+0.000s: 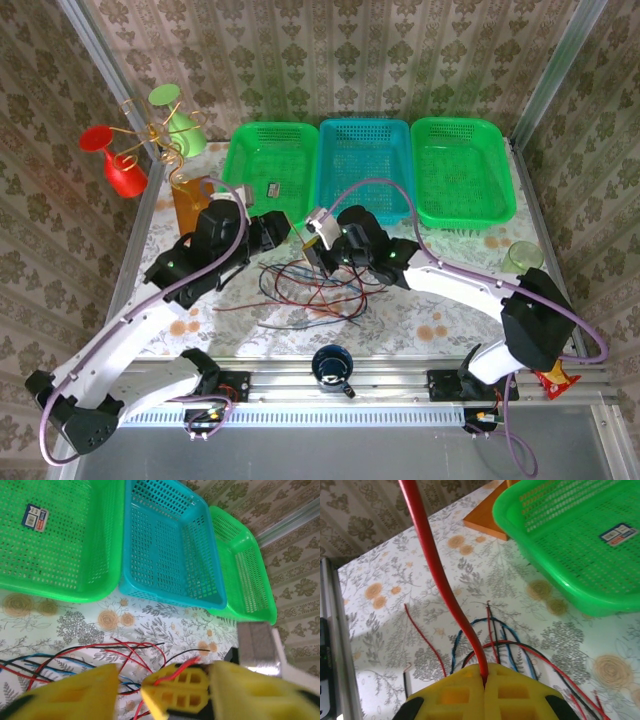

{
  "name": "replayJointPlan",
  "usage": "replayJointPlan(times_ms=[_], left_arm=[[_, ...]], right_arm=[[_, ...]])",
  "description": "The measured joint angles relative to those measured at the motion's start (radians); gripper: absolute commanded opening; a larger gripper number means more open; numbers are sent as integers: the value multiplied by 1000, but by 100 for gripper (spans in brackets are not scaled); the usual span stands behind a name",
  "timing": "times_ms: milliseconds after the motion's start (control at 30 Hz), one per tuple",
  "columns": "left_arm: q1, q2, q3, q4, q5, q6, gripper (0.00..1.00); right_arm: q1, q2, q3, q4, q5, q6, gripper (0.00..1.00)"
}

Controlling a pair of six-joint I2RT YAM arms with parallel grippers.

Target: Untangle the cables

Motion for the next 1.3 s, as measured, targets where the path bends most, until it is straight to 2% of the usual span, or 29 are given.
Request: replayJointPlan(times_ms=[100,333,633,967,1100,1300], left_arm=[[0,-22,-7,-35,-9,14,70],[0,-54,-117,-48,-18,89,68],[-21,-42,-355,94,58,240,67],[-44,37,-375,194,137,304,69],[-47,54,-351,181,189,415,65],[-47,61,-237,69,277,691,65]], right_arm=[[-32,-22,-10,6,13,3,0],[-118,-101,-70,10,28,23,0],[-164,-179,-105,69,-22,44,0],[-196,-197,-105,85,-90,45,0],[-196,-206,-105,87,-107,44,0],[-197,-209,-105,96,-141,43,0]])
